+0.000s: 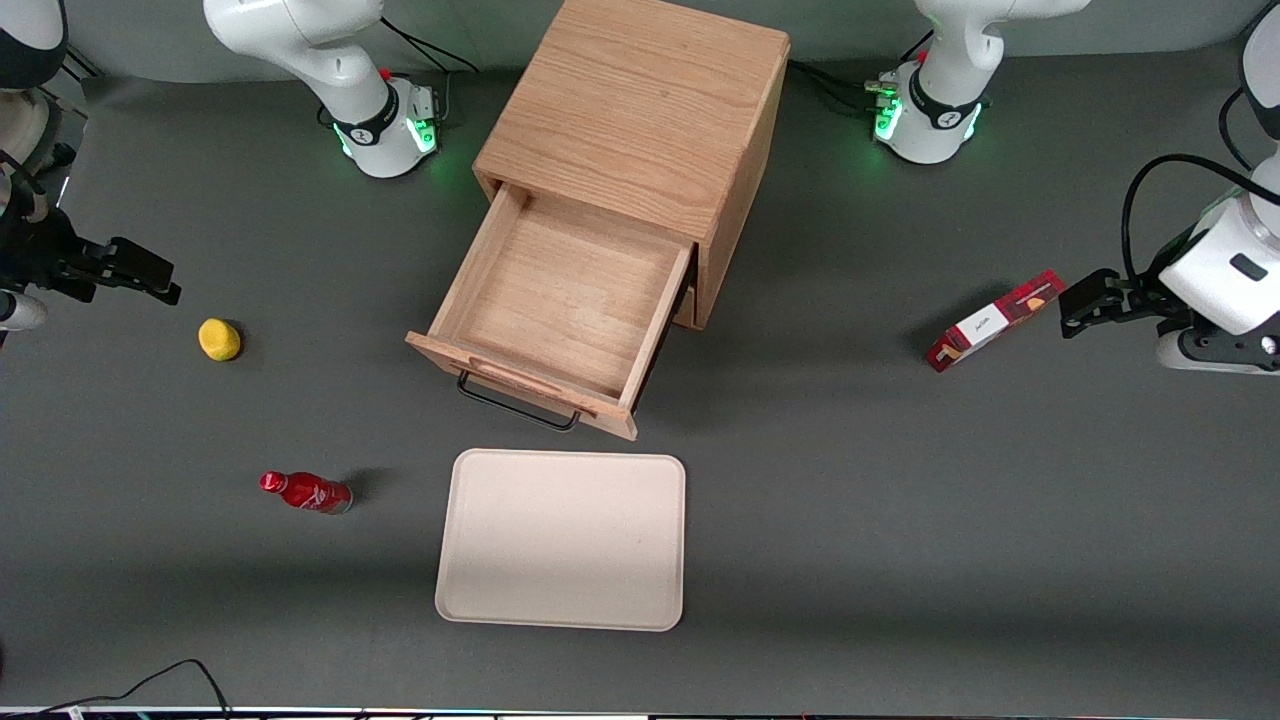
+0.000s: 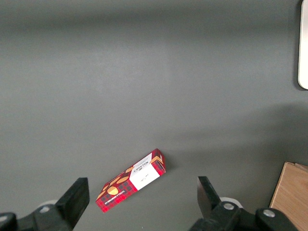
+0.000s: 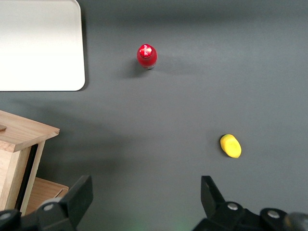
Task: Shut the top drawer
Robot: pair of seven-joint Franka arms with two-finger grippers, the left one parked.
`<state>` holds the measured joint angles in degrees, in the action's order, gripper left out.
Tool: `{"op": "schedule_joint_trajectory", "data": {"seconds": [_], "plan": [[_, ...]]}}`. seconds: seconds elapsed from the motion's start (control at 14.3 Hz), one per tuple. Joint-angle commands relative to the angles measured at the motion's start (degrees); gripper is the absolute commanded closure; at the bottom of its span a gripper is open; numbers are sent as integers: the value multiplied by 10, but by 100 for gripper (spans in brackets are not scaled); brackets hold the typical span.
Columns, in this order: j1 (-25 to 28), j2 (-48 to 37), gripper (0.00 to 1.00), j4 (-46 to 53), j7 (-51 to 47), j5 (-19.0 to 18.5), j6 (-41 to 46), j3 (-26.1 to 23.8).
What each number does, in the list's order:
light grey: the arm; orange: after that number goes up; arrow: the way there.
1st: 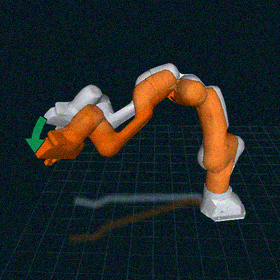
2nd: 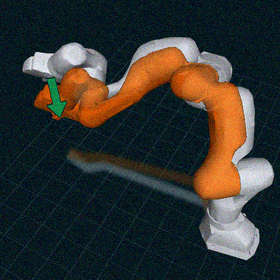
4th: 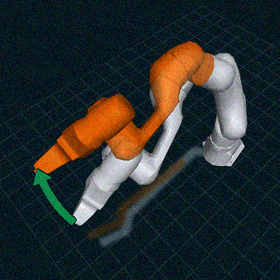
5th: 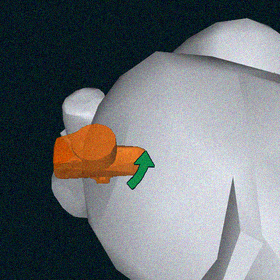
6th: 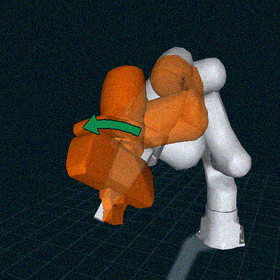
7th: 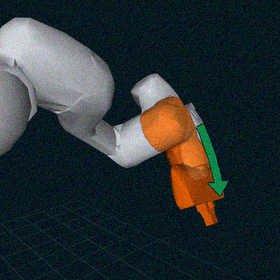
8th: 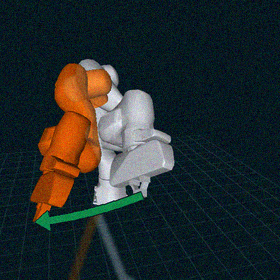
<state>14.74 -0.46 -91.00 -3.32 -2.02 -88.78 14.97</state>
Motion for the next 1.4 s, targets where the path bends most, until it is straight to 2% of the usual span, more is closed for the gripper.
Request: {"op": "schedule_joint_trajectory", "data": {"seconds": [0.0, 0.84, 1.05, 1.26, 1.33], "plan": [[6, 0, 0, 5, -20, 0, 9, 2], [3, -3, 0, 17, -29, 14, 13, 8], [2, 3, 0, 21, -29, 29, 18, 11], [6, 31, 0, 77, -20, 32, 24, 7], [8, 52, 0, 109, 10, 34, 46, 2]]}}
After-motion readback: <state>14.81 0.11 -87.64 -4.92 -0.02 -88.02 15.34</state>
